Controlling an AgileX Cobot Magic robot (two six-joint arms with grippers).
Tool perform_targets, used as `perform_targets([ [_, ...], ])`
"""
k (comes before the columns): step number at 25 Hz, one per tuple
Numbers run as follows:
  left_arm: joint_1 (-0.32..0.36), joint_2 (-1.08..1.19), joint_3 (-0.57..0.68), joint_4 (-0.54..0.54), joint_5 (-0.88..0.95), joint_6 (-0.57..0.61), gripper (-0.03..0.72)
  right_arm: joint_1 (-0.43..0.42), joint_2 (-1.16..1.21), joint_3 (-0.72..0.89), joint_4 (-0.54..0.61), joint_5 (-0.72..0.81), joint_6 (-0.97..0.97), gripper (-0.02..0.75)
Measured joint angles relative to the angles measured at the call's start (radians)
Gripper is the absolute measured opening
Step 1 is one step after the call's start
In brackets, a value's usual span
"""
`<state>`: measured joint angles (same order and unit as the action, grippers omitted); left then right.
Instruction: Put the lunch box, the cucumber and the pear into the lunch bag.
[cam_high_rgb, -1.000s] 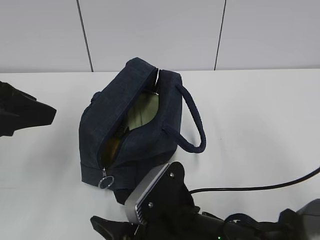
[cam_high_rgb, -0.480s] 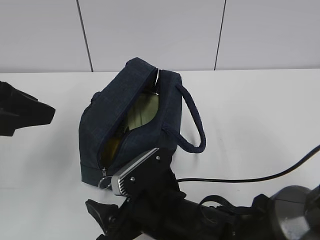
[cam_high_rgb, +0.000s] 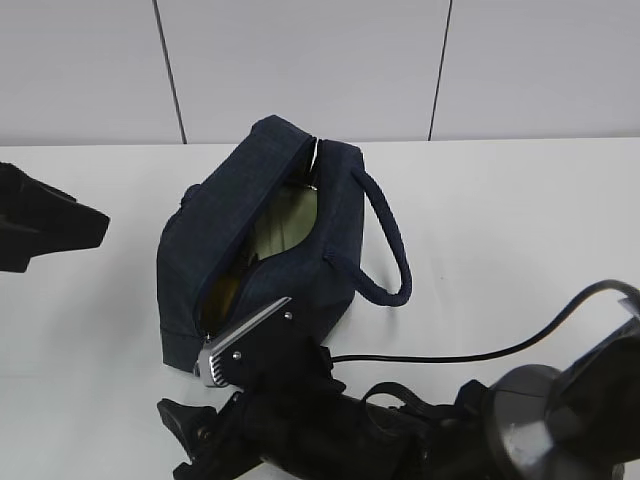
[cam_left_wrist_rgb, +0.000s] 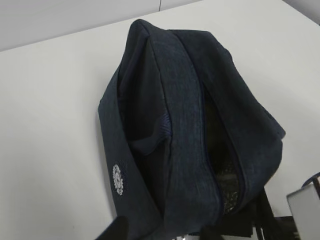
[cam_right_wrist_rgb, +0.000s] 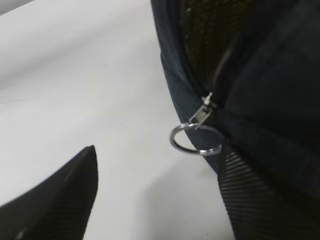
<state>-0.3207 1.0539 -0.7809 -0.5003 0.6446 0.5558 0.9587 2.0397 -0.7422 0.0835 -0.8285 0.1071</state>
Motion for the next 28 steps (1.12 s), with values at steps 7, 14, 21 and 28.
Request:
perform_targets([
  [7,0.0,0.0,0.0,0.0,0.0,0.0,0.271,0.0,0.022,-0.026,0.008,0.013,0.0,0.584],
  [14,0.0,0.0,0.0,0.0,0.0,0.0,0.269,0.0,0.025,-0.03,0.035,0.017,0.0,0.584],
  [21,0.0,0.0,0.0,0.0,0.0,0.0,0.269,0.0,0.025,-0.03,0.041,0.021,-0.012,0.584],
  [28,0.0,0.0,0.0,0.0,0.0,0.0,0.269,0.0,0.025,-0.03,0.051,0.021,-0.046,0.504],
])
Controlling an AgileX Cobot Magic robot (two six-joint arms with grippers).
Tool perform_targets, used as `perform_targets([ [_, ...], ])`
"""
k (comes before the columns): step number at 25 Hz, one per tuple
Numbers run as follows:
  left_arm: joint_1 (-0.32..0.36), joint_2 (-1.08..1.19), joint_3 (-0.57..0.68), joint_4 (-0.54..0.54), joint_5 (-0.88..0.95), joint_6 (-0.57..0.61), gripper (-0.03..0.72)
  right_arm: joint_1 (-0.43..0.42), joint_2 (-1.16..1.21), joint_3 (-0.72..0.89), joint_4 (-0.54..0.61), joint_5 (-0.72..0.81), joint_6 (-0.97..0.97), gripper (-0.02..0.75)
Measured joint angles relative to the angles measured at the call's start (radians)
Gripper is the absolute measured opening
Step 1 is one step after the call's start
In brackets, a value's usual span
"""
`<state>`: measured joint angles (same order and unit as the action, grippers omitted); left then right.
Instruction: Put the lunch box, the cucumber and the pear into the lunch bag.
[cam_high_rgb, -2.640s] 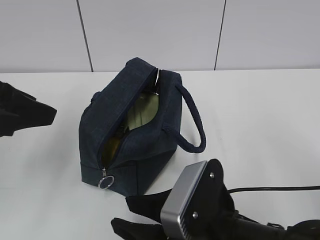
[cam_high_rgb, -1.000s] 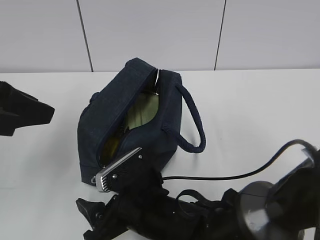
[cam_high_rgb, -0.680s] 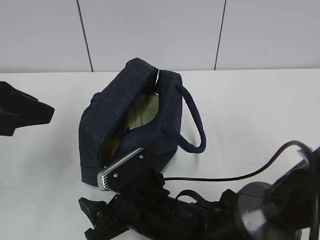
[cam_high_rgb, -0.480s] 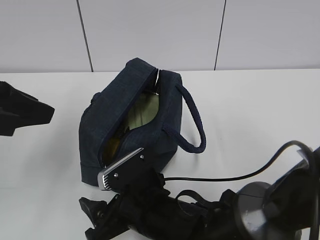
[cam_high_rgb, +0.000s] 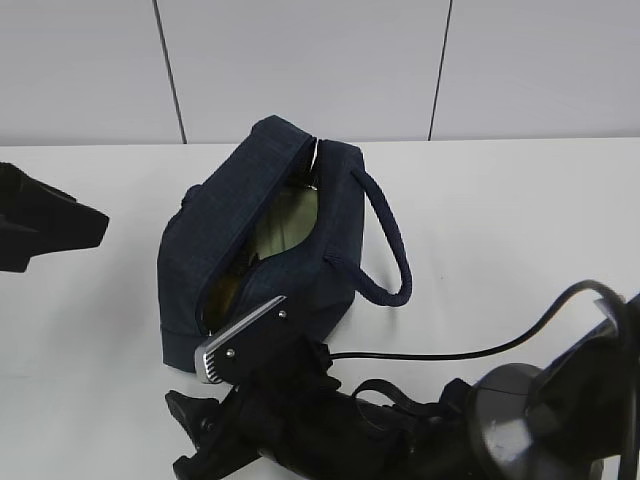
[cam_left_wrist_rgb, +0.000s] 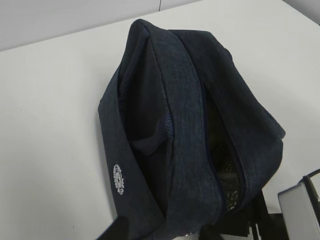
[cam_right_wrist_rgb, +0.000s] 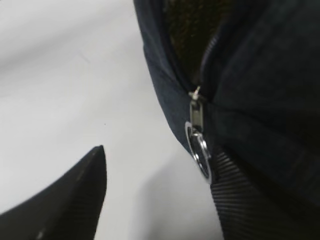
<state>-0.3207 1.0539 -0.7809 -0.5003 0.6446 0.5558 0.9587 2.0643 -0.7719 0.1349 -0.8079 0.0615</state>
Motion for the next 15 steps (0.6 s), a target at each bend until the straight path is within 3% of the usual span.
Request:
perform_targets([
  [6,0.0,0.0,0.0,0.0,0.0,0.0,0.267,0.0,0.0,0.0,0.015,-0.002,-0.056,0.299],
  [10,0.0,0.0,0.0,0.0,0.0,0.0,0.267,0.0,0.0,0.0,0.072,-0.002,-0.09,0.035],
  [15,0.0,0.0,0.0,0.0,0.0,0.0,0.255,0.0,0.0,0.0,0.101,-0.002,-0.11,0.0],
])
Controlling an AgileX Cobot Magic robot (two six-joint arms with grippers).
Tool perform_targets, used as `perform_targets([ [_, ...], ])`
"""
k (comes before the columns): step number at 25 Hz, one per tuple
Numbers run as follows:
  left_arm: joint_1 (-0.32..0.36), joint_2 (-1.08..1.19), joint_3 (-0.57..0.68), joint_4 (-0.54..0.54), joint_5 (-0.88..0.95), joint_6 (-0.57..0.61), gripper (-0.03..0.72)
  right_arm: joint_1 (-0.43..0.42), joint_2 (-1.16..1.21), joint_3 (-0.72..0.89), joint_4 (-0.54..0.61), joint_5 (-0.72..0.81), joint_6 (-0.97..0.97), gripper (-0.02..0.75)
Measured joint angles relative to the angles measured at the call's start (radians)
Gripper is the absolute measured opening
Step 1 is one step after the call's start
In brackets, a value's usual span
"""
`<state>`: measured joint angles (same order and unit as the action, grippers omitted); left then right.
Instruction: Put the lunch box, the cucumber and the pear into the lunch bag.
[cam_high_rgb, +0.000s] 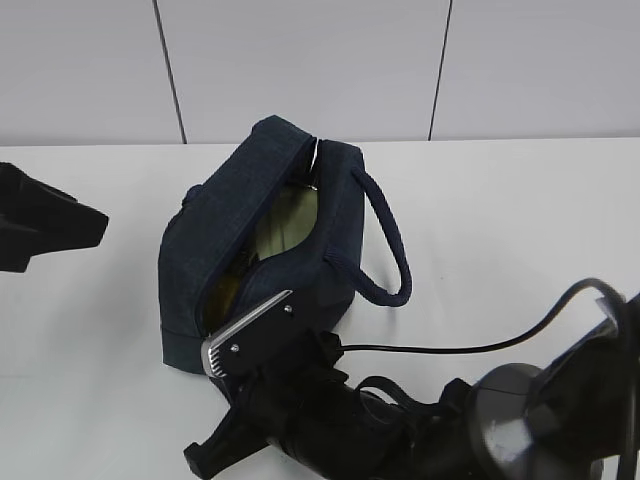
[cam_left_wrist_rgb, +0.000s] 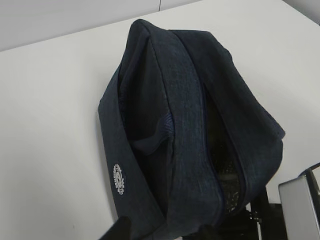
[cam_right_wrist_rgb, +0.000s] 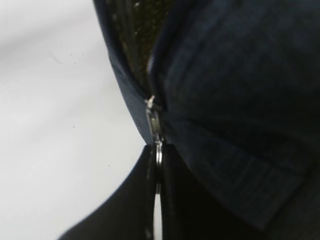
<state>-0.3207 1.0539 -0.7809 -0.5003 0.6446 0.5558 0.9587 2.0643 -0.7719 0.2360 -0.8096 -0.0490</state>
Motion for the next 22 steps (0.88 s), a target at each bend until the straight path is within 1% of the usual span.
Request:
perform_targets([
  [5,0.0,0.0,0.0,0.0,0.0,0.0,0.251,0.0,0.0,0.0,0.002,0.0,-0.001,0.0],
  [7,0.0,0.0,0.0,0.0,0.0,0.0,0.251,0.0,-0.002,0.0,0.002,0.023,-0.001,0.0],
  [12,0.0,0.0,0.0,0.0,0.0,0.0,0.246,0.0,-0.078,0.0,-0.002,0.198,-0.004,0.0],
  [20,0.0,0.0,0.0,-0.001,0.0,0.0,0.241,0.0,-0.219,0.0,-0.01,0.391,-0.01,0.0],
  [22,0.0,0.0,0.0,-0.001,0.0,0.0,0.242,0.0,-0.241,0.0,-0.01,0.414,-0.015,0.0],
])
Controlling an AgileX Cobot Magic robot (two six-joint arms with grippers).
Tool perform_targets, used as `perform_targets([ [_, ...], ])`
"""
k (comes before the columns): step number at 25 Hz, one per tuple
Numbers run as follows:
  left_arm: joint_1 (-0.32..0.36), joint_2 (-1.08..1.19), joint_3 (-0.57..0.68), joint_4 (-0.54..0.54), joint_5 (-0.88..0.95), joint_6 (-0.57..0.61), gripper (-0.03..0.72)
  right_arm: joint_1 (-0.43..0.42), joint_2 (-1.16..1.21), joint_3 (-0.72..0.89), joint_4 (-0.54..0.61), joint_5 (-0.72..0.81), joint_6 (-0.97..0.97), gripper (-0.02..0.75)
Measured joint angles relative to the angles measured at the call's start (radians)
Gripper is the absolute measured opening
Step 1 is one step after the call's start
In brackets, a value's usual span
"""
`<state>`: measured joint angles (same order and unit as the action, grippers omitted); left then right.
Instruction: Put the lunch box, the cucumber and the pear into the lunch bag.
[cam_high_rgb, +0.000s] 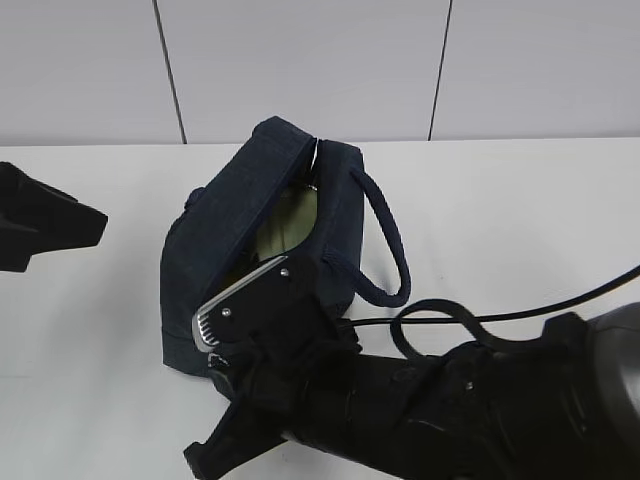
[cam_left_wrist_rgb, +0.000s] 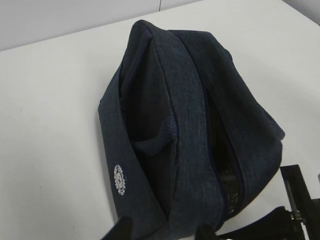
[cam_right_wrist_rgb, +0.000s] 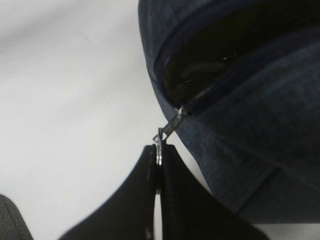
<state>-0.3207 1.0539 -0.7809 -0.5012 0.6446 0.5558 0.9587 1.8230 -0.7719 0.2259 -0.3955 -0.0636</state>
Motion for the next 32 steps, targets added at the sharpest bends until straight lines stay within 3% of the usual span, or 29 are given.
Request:
perform_targets([
  [14,0.0,0.0,0.0,0.0,0.009,0.0,0.242,-0.004,-0.062,-0.199,0.021,0.25,-0.143,0.0],
  [26,0.0,0.088,0.0,0.041,0.086,0.0,0.242,-0.027,-0.083,-0.203,0.027,0.287,-0.176,0.0],
  [32,0.0,0.14,0.0,0.026,0.035,0.028,0.242,-0.064,-0.128,-0.203,0.057,0.307,-0.194,0.0],
])
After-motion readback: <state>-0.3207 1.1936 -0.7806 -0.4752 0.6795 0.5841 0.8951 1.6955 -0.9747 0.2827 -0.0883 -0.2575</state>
